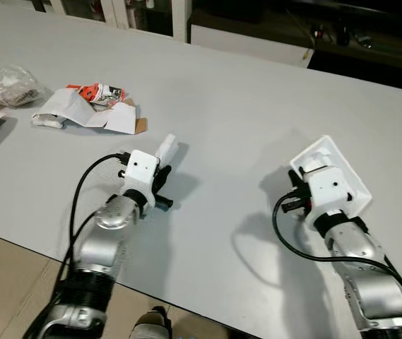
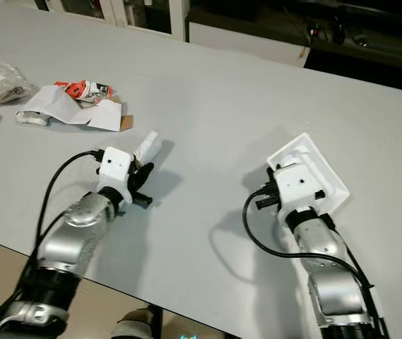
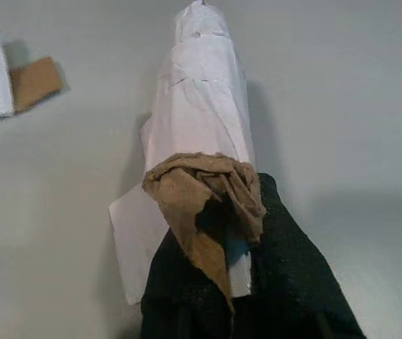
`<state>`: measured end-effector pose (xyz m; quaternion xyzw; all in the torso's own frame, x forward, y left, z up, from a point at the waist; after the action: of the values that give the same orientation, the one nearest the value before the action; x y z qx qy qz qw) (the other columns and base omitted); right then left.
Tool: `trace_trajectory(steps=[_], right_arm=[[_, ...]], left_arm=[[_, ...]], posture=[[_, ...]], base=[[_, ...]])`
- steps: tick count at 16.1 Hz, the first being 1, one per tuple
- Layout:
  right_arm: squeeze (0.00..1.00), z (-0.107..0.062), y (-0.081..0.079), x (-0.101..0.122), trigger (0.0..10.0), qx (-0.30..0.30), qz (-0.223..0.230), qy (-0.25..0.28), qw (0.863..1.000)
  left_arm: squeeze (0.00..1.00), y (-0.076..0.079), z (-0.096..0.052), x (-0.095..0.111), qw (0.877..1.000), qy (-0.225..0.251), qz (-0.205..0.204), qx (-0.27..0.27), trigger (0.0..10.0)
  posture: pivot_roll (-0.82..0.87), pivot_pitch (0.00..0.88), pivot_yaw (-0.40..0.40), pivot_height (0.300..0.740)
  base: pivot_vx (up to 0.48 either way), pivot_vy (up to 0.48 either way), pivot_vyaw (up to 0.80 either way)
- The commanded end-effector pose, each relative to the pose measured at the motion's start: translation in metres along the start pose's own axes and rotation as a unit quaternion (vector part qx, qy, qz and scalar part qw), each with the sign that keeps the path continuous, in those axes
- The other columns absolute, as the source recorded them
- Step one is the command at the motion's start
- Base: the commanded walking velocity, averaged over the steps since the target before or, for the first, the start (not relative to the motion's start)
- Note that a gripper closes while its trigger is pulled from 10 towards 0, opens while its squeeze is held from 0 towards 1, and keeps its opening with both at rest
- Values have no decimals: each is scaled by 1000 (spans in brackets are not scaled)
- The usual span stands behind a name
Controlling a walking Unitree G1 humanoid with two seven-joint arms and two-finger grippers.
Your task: Picking trash to rubbish bin
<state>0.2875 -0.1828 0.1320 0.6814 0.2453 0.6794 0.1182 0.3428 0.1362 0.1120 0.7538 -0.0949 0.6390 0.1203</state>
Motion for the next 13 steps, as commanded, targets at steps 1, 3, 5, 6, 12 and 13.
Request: trace_trajectory(steps=[1,3,5,6,12,13], right_arm=[[0,-6,9,0,10000,-14,-5,3,1000],[0,-7,13,1,10000,-22,-7,3,1000],[0,-9,14,2,10000,-35,-4,3,999],[0,-11,14,1,10000,-39,-3,1,999],[0,-19,15,-2,10000,-71,3,-9,997],[0,-20,15,-2,10000,-76,3,-10,997]], left_arm=[[0,-1,-1,-18,1000,-19,3,23,0],[0,6,4,3,999,44,13,23,0],[0,15,10,22,995,96,24,16,0],[0,20,12,27,994,105,22,8,0],[0,34,16,61,981,181,74,4,0],[0,35,16,66,978,193,83,6,0]], posture=[[235,120,-73,740],[211,103,-79,740],[202,96,-81,740],[196,92,-81,740],[162,69,-66,740],[162,69,-66,740]], base=[[0,0,0],[0,0,0],[0,0,0],[0,0,0],[0,0,0],[0,0,0]])
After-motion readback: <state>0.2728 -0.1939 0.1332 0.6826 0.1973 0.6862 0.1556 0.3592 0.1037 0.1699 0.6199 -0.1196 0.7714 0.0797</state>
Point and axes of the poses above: a point about 5 cm out from each wrist's last joint towards the gripper, its own z axis pointing out of the wrist towards the gripper, its own x axis along the axis of the wrist's last joint, y = z × x, the point moved 1 cm from there along z, pointing out of the wrist towards the gripper, and after that the axes turned 12 degrees about -z, right-handed, at the moved point
